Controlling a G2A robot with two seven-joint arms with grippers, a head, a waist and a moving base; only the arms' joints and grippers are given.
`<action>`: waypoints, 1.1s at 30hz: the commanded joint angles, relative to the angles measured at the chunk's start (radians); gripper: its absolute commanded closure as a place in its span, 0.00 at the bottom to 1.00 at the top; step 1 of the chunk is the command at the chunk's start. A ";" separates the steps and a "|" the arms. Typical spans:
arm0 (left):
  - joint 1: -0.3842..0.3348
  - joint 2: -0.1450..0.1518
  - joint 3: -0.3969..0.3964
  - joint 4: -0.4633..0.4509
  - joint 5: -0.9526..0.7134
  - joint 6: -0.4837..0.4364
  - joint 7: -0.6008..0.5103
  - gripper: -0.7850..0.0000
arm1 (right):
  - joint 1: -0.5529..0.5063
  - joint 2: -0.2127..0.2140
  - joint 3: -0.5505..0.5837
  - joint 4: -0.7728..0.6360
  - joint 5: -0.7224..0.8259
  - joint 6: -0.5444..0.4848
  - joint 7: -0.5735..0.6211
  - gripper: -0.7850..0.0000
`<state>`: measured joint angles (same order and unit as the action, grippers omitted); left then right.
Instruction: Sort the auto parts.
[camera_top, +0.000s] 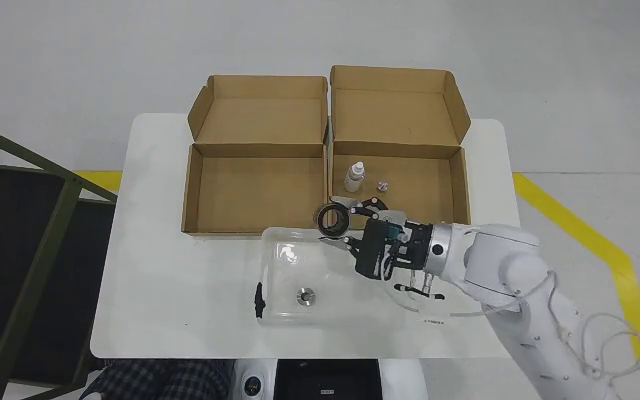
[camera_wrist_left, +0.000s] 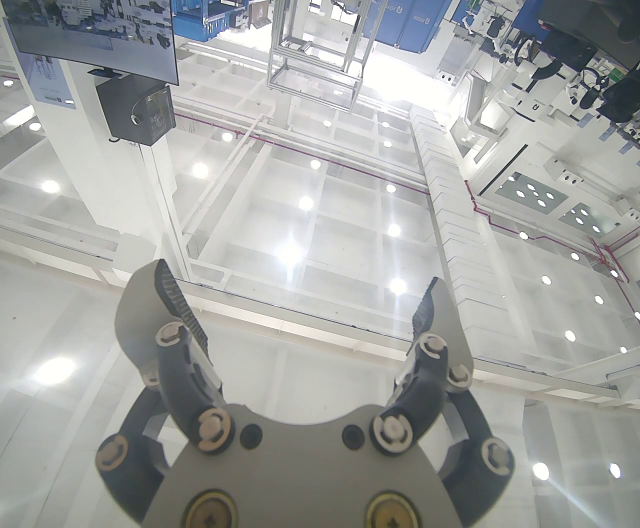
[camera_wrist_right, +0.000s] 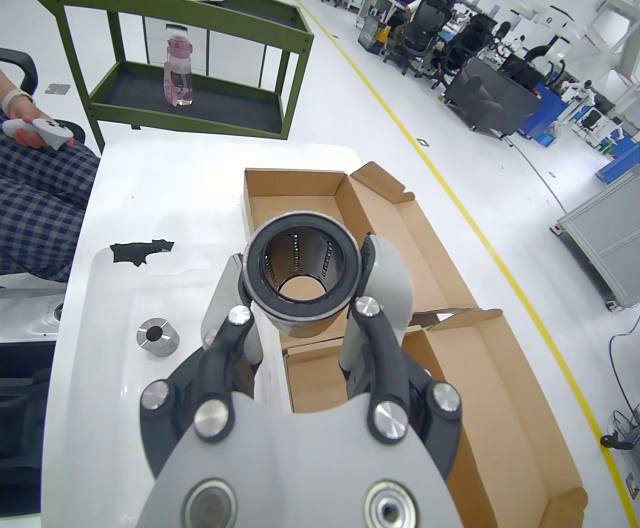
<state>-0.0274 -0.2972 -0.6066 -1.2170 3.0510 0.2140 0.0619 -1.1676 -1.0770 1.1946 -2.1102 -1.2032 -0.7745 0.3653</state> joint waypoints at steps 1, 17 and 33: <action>0.000 0.000 0.000 0.000 0.000 0.000 0.000 0.00 | -0.003 0.003 0.022 -0.010 0.009 0.000 -0.002 1.00; 0.000 0.000 0.000 0.000 0.000 0.000 0.000 0.00 | -0.007 0.013 0.077 -0.041 0.039 0.001 -0.023 1.00; 0.000 0.000 0.000 0.000 0.000 0.000 0.000 0.00 | 0.056 0.002 -0.035 0.043 0.025 0.029 -0.012 1.00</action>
<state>-0.0274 -0.2972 -0.6066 -1.2170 3.0510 0.2140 0.0619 -1.1198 -1.0726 1.1763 -2.0784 -1.1750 -0.7502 0.3483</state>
